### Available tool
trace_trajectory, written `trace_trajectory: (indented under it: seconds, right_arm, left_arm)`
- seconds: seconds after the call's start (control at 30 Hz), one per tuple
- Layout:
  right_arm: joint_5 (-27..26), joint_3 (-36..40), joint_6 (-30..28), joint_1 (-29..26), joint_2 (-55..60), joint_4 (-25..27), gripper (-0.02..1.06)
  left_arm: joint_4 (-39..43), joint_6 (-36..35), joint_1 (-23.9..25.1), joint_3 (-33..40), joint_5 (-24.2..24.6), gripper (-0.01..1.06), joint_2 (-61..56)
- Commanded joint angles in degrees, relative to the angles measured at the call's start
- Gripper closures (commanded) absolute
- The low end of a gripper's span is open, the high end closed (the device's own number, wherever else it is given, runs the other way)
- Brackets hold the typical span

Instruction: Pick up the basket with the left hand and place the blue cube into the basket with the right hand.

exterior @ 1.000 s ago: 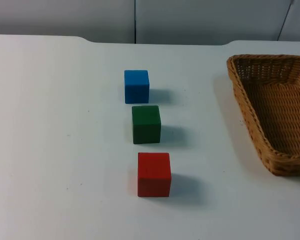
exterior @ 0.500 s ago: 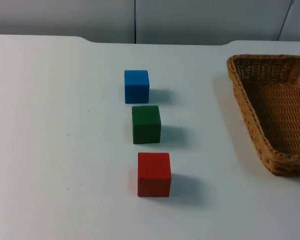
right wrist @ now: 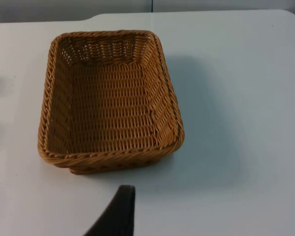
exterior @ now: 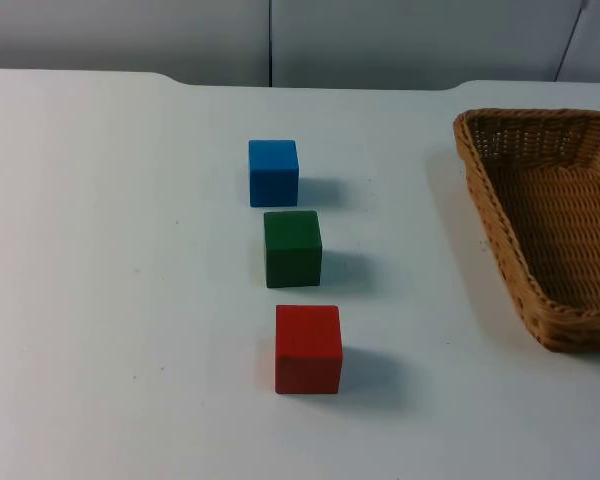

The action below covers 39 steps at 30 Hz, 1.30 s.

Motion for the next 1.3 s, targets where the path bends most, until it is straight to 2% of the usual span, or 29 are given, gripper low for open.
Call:
trace_trajectory:
  seconds: [0.0,0.1,0.27,0.33,0.47,0.5,0.63,0.67,0.8,1.13,1.27]
  right_arm:
    - [-0.5,0.3,-0.2,-0.4,-0.1,0.0,0.0]
    - [-0.5,0.3,-0.2,-0.4,-0.1,0.0,0.0]
    - [-0.5,0.3,-0.2,-0.4,-0.1,0.0,0.0]
    - [-0.5,0.3,-0.2,-0.4,-0.1,0.0,0.0]
    - [-0.5,0.3,-0.2,-0.4,-0.1,0.0,0.0]
    - [-0.5,0.3,-0.2,-0.4,-0.1,0.0,0.0]
    - [-0.5,0.3,-0.2,-0.4,-0.1,0.0,0.0]
    - [-0.5,0.3,-0.2,-0.4,-0.1,0.0,0.0]
    - [-0.5,0.3,-0.2,-0.4,-0.1,0.0,0.0]
    - [-0.5,0.3,-0.2,-0.4,-0.1,0.0,0.0]
    - [-0.5,0.3,-0.2,-0.4,-0.1,0.0,0.0]
  left_arm:
    - [-5.9,4.8,-0.3,-1.5,0.4,0.0,4.4]
    - [-12.4,9.8,-0.3,-4.0,2.8,0.0,10.7]
    - [-15.5,11.3,-0.6,-7.9,6.9,0.0,18.1]
    - [-15.7,11.3,-1.3,-8.9,7.0,0.0,19.7]
    - [-15.5,11.7,-7.6,-12.4,4.1,0.0,25.1]
    - [-15.5,11.7,-7.6,-12.4,4.1,0.0,25.1]
    - [-15.2,11.7,-15.4,-16.2,-1.5,0.0,31.0]
    - [-15.2,11.7,-15.4,-16.2,-1.5,0.0,31.0]
    - [-14.0,10.6,-21.8,-23.0,-2.6,0.0,38.7]
    - [-12.5,6.3,-28.5,-33.8,-4.7,0.0,50.7]
    - [-10.8,2.5,-31.1,-39.8,-5.7,0.0,58.1]
